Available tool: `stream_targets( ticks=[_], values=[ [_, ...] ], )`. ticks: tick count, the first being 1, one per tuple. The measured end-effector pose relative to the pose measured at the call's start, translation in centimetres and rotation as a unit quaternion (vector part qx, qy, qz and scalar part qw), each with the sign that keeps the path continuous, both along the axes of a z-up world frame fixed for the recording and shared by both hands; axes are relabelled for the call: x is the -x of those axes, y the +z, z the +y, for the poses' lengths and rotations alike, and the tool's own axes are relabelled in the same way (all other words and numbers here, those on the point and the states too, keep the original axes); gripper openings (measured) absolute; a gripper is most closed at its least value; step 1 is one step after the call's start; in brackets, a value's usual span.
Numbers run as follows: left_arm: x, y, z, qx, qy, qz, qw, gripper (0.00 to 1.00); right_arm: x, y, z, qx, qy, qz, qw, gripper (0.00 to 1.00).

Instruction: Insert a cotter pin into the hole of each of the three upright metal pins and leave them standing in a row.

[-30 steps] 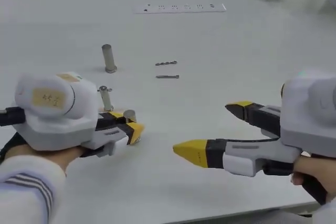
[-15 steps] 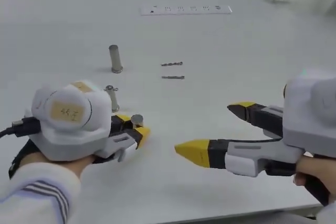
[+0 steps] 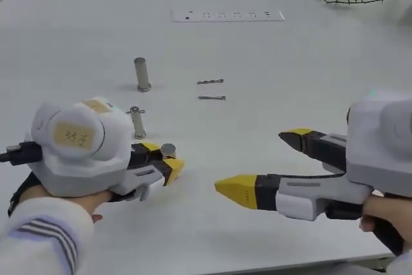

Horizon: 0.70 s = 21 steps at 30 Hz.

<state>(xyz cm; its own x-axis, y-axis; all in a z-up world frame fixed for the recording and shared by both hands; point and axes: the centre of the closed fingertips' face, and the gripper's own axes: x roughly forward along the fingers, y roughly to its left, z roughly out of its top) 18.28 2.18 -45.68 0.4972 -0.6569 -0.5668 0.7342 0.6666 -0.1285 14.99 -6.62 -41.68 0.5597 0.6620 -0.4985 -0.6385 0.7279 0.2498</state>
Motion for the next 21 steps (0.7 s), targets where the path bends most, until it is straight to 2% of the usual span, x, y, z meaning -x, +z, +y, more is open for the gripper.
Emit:
stream_targets(
  ticks=[3,5,8,10,15,18,21],
  values=[
    [0.3,0.9,-0.2,0.019,-0.022,-0.001,0.9996,0.17,0.1,0.0,0.1,0.001,0.003,0.001,1.0000,0.87],
    [0.5,1.3,-0.2,0.026,-0.032,-0.008,0.9991,0.24,0.1,0.0,0.1,0.001,0.004,0.001,1.0000,0.87],
    [0.4,1.7,0.4,0.017,-0.031,-0.021,0.9992,0.33,0.1,-0.1,0.2,0.003,0.006,0.001,1.0000,0.87],
    [0.8,1.9,0.8,0.016,-0.038,-0.019,0.9990,0.36,0.2,-0.2,0.2,0.004,0.008,0.004,0.9999,0.87],
    [1.5,2.7,1.7,0.026,-0.047,-0.024,0.9983,0.56,0.3,-0.5,0.3,0.011,0.017,0.008,0.9998,0.87],
    [2.3,3.4,1.9,0.045,-0.058,-0.025,0.9970,0.64,0.3,-0.5,0.4,0.013,0.020,0.011,0.9997,0.87],
    [2.8,3.4,2.3,0.034,-0.069,-0.029,0.9966,0.75,0.2,-0.6,0.4,0.021,0.024,0.013,0.9994,0.87]
  ],
)
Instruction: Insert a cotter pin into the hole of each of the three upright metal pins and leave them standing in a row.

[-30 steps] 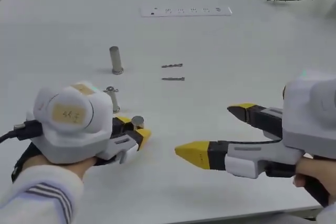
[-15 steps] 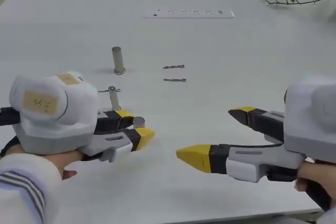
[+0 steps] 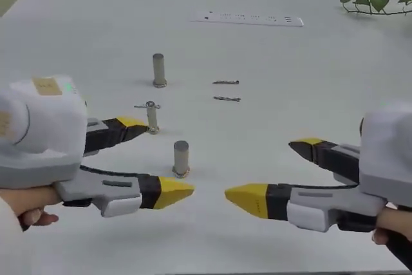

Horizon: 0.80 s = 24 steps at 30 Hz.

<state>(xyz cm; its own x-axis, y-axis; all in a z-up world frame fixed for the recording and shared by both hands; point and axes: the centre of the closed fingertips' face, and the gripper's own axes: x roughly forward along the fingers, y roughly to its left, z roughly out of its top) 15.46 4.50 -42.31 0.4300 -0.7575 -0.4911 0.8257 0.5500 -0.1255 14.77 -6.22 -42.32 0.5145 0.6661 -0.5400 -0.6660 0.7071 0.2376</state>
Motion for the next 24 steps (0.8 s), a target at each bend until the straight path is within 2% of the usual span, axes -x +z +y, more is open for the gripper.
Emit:
stream_targets(
  ticks=[4,5,7,8,10,12,16,18,19,20,21,23,24],
  values=[
    [0.6,-0.1,0.5,0.004,-0.005,0.003,1.0000,0.83,-0.1,-0.2,0.2,0.009,0.007,0.003,0.9999,0.87],
    [0.7,0.0,0.5,0.007,-0.006,-0.002,1.0000,0.84,-0.1,-0.2,0.3,0.010,0.009,0.004,0.9999,0.87],
    [0.7,0.6,0.5,0.023,-0.004,-0.019,0.9996,0.88,-0.1,-0.3,0.5,0.014,0.011,0.006,0.9998,0.86],
    [0.8,0.9,0.4,0.037,-0.003,-0.019,0.9991,0.89,-0.1,-0.4,0.5,0.016,0.012,0.007,0.9998,0.86],
    [1.0,1.3,0.3,0.059,0.002,-0.007,0.9982,0.89,-0.2,-0.4,0.6,0.018,0.012,0.008,0.9997,0.86],
    [0.9,1.4,0.6,0.062,0.009,-0.011,0.9980,0.89,-0.2,-0.5,0.7,0.020,0.012,0.009,0.9997,0.86],
    [1.1,1.0,1.0,0.056,0.004,-0.009,0.9984,0.96,-0.3,-0.6,0.5,0.027,0.012,0.011,0.9995,0.86],
    [1.3,0.5,1.5,0.010,-0.012,-0.023,0.9996,0.99,-0.4,-0.5,0.4,0.031,0.012,0.011,0.9994,0.86],
    [1.7,0.3,1.5,-0.009,-0.034,-0.031,0.9989,0.99,-0.5,-0.5,0.3,0.032,0.011,0.011,0.9994,0.86],
    [2.0,0.1,1.5,-0.017,-0.041,-0.025,0.9987,0.99,-0.5,-0.5,0.3,0.034,0.012,0.011,0.9993,0.86],
    [2.4,-0.1,1.4,-0.018,-0.044,-0.011,0.9988,0.99,-0.7,-0.5,0.1,0.038,0.013,0.011,0.9991,0.86],
    [3.3,0.0,1.1,0.000,-0.052,0.028,0.9983,0.99,-1.0,-0.4,-0.1,0.046,0.016,0.009,0.9988,0.86],
    [3.3,0.2,0.9,0.009,-0.058,0.024,0.9980,0.99,-1.2,-0.3,-0.2,0.049,0.017,0.008,0.9986,0.86]
  ],
)
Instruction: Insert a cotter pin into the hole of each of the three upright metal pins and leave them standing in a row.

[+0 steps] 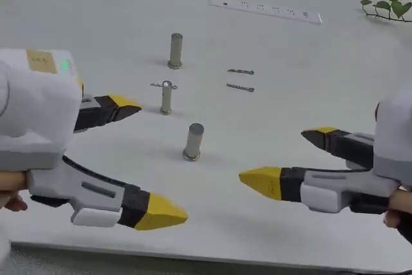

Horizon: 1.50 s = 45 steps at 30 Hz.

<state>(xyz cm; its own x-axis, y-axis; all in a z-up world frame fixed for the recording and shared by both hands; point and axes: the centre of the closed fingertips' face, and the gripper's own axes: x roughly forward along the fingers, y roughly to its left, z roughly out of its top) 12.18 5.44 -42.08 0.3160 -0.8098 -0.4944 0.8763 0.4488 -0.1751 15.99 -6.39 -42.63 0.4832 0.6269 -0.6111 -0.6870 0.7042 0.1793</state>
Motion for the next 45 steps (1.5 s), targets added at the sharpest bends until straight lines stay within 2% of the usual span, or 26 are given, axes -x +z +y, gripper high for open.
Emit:
stream_targets(
  ticks=[1,3,6,11,15,17,19,21,24,28,31,33,39,41,43,45],
  values=[
    [-0.1,0.2,0.0,0.004,0.003,-0.005,1.0000,0.99,-0.3,0.1,-0.1,0.004,0.002,-0.002,1.0000,0.86],
    [-0.1,0.3,0.1,0.010,0.005,-0.004,0.9999,0.99,-0.7,0.4,-0.2,0.010,0.006,-0.005,0.9999,0.86],
    [0.3,0.4,0.1,0.010,-0.009,-0.012,0.9998,0.99,-1.5,0.6,-0.4,0.021,0.014,-0.010,0.9996,0.86],
    [1.4,0.8,-0.2,0.024,-0.040,-0.009,0.9989,0.99,-2.6,0.9,-0.3,0.034,0.026,-0.017,0.9989,0.86],
    [2.3,1.7,-0.4,0.048,-0.066,-0.003,0.9967,0.99,-3.3,0.7,-0.4,0.060,0.047,-0.020,0.9969,0.86],
    [2.0,1.5,-0.3,0.043,-0.053,0.002,0.9977,0.99,-3.6,0.7,-0.4,0.065,0.056,-0.016,0.9962,0.85],
    [1.6,1.4,0.1,0.030,-0.044,-0.003,0.9986,0.99,-4.0,0.8,-0.3,0.072,0.067,-0.018,0.9949,0.85],
    [1.6,1.4,0.2,0.030,-0.039,0.006,0.9988,0.99,-4.3,0.9,-0.3,0.083,0.080,-0.020,0.9931,0.83],
    [1.2,1.5,0.6,0.024,-0.022,-0.001,0.9995,0.99,-5.0,0.9,-0.3,0.110,0.107,-0.023,0.9879,0.82],
    [0.7,1.8,1.0,0.026,-0.005,-0.004,0.9996,0.99,-5.9,1.2,0.3,0.113,0.130,-0.024,0.9848,0.76],
    [0.6,2.1,1.2,0.028,0.001,-0.004,0.9996,0.99,-6.6,1.4,0.7,0.121,0.150,-0.025,0.9809,0.71],
    [0.5,2.2,1.3,0.030,0.006,-0.003,0.9995,0.99,-7.5,1.4,1.0,0.139,0.172,-0.033,0.9747,0.69],
    [0.2,2.3,1.6,0.036,0.018,0.002,0.9992,0.99,-9.6,0.9,1.6,0.164,0.199,-0.036,0.9655,0.63],
    [0.2,2.3,1.6,0.041,0.022,0.002,0.9989,0.99,-10.2,0.6,1.7,0.177,0.209,-0.034,0.9612,0.61],
    [0.1,2.4,1.6,0.046,0.024,0.004,0.9987,0.99,-11.0,0.3,1.9,0.190,0.225,-0.035,0.9550,0.57],
    [0.1,2.4,1.6,0.047,0.022,0.004,0.9986,0.99,-11.5,-0.1,2.2,0.193,0.234,-0.030,0.9522,0.53]
  ],
)
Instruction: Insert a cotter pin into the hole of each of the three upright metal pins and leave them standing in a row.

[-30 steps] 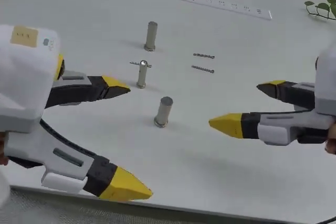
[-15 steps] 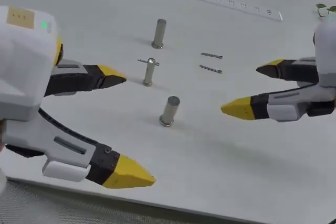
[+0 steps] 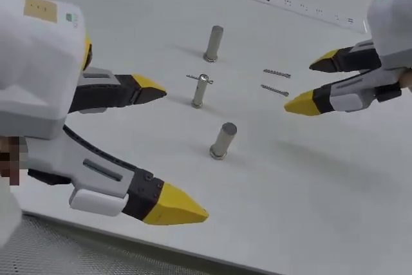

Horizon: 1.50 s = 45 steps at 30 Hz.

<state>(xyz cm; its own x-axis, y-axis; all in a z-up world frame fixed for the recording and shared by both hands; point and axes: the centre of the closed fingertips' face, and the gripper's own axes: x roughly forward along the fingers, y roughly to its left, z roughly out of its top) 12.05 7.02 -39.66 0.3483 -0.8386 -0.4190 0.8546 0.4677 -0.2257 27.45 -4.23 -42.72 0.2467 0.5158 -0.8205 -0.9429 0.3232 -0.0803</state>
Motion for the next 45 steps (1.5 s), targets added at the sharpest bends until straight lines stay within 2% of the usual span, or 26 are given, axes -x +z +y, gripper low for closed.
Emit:
stream_targets(
  ticks=[7,9,10,11,15,19,26,31,35,39,43,45],
  values=[
    [0.3,0.2,-0.3,0.006,-0.009,0.003,0.9999,0.99,-1.1,-1.4,0.2,0.031,0.025,0.011,0.9991,0.43],
    [0.4,0.2,-0.4,0.008,-0.010,0.005,0.9999,0.99,-1.3,-1.9,0.1,0.049,0.037,0.015,0.9980,0.41],
    [0.4,0.1,-0.5,0.008,-0.010,0.004,0.9999,0.99,-2.1,-2.4,-0.1,0.057,0.042,0.017,0.9974,0.40],
    [0.5,0.1,-0.5,0.008,-0.010,0.005,0.9999,0.99,-2.7,-2.9,-0.3,0.069,0.047,0.019,0.9963,0.39],
    [0.5,0.1,-0.4,0.007,-0.005,0.008,0.9999,0.99,-2.8,-3.6,-0.3,0.109,0.081,0.017,0.9906,0.34],
    [0.6,0.2,-0.6,0.011,-0.001,0.012,0.9999,0.99,-3.0,-4.2,0.1,0.125,0.097,0.027,0.9870,0.25],
    [0.9,0.4,-0.8,0.021,0.008,0.021,0.9995,0.99,-3.3,-5.3,0.3,0.140,0.102,0.041,0.9841,0.18],
    [0.6,0.4,-0.5,0.020,0.023,0.017,0.9994,0.99,-3.5,-6.0,-0.3,0.152,0.087,0.055,0.9830,0.16],
    [0.7,0.8,-0.5,0.035,0.024,0.020,0.9989,0.99,-3.8,-6.4,-0.5,0.150,0.081,0.063,0.9834,0.14],
    [0.9,0.9,-0.8,0.043,0.019,0.023,0.9986,0.99,-4.0,-6.6,-0.6,0.153,0.083,0.064,0.9827,0.10],
    [0.9,1.3,-1.2,0.056,0.020,0.020,0.9981,0.99,-4.2,-6.8,-0.7,0.163,0.087,0.062,0.9808,0.04],
    [0.6,1.2,-1.3,0.061,0.031,0.016,0.9975,0.99,-4.3,-6.8,-0.7,0.167,0.091,0.061,0.9799,0.04]
  ],
)
